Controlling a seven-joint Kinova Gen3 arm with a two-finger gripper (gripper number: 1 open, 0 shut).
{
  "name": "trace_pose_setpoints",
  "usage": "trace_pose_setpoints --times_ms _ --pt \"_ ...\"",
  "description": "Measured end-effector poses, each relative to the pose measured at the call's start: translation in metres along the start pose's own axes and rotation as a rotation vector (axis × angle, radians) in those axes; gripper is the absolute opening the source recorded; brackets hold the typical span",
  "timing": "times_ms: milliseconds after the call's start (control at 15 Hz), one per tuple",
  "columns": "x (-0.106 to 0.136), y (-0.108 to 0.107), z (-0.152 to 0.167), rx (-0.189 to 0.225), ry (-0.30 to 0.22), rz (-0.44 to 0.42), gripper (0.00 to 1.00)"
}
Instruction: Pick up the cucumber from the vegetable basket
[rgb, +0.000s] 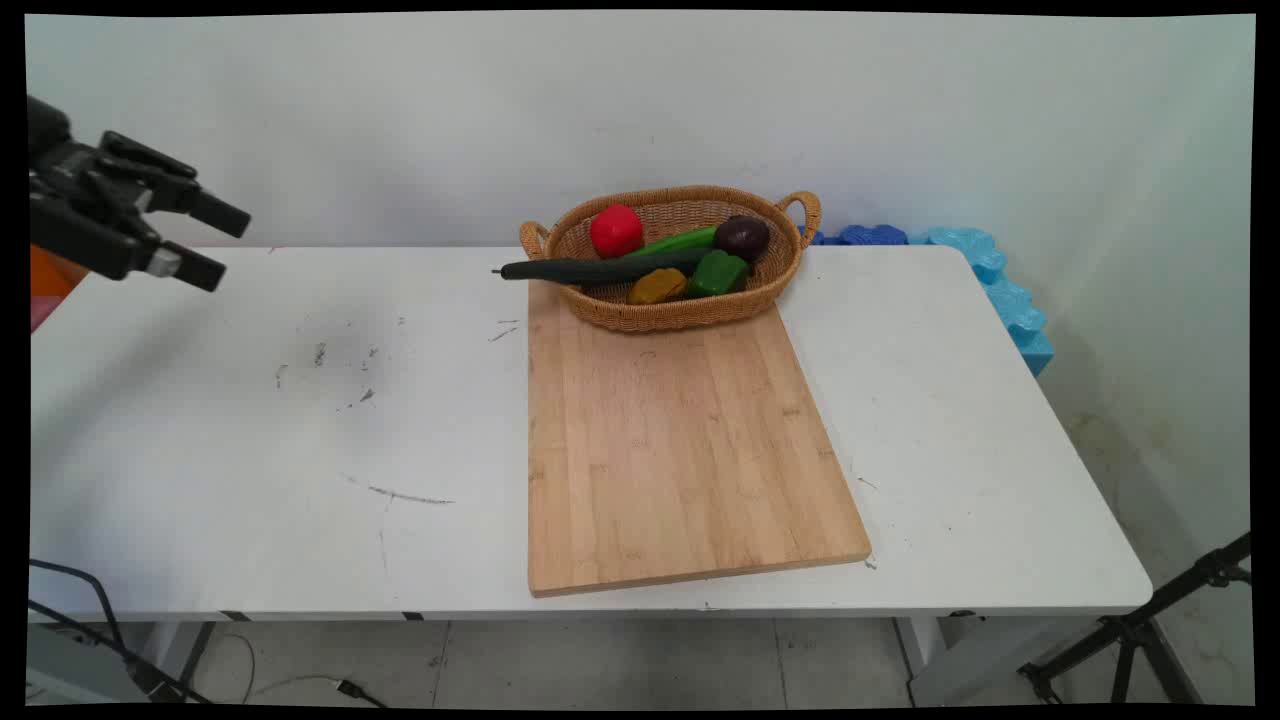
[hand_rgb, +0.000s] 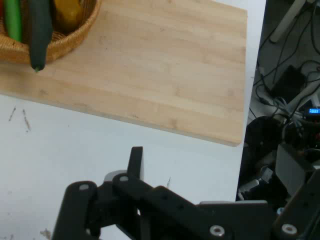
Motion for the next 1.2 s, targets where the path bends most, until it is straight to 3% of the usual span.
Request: trace_pose_setpoints --times_ms 667,933,1200 --pt "0.057 -0.012 0.066 -0.012 -0.074 -0.065 1.0" --pt "0.097 -0.022 0.11 0.016 -0.087 -0.097 1.0" --pt "0.141 -0.038 0.159 0.072 -0.099 -0.128 1.0"
